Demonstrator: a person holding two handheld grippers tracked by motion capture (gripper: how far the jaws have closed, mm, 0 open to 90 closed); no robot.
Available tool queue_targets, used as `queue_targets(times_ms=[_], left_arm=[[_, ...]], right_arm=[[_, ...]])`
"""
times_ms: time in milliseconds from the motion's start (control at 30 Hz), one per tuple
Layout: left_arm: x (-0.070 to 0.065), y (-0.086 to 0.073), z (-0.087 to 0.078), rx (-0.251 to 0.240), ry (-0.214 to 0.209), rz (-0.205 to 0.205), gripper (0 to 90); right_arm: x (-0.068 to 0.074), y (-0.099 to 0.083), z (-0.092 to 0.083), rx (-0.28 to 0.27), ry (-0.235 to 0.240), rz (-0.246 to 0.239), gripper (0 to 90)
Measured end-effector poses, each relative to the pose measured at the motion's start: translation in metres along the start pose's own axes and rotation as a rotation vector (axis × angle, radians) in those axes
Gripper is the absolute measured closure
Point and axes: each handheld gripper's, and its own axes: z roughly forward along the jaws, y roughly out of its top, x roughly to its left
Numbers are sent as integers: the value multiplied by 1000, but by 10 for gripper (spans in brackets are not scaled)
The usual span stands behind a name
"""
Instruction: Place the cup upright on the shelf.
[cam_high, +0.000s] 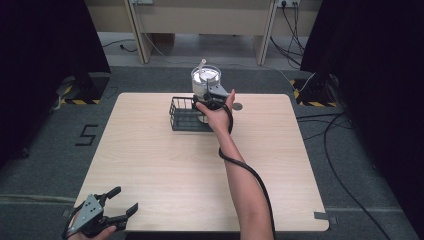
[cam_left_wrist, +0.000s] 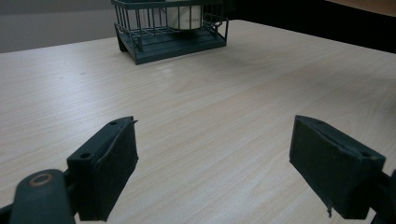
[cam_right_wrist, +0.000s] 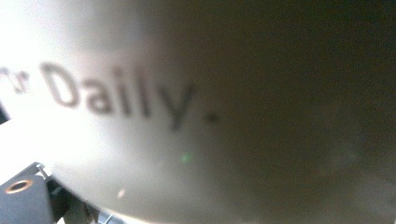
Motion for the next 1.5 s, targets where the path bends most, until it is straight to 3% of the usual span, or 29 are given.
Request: queue_targets(times_ms=[367,1167,1500], left_arm=[[0,0,0,0,0,3,145],[-1,0,1,3,2,10,145],[-1,0,0,5,2,15,145]], right_arm=[[0,-4,-8,13,12,-14,40],[-10,-10,-46,20,10,-32,54],[-12,-14,-56,20,13,-18,67]])
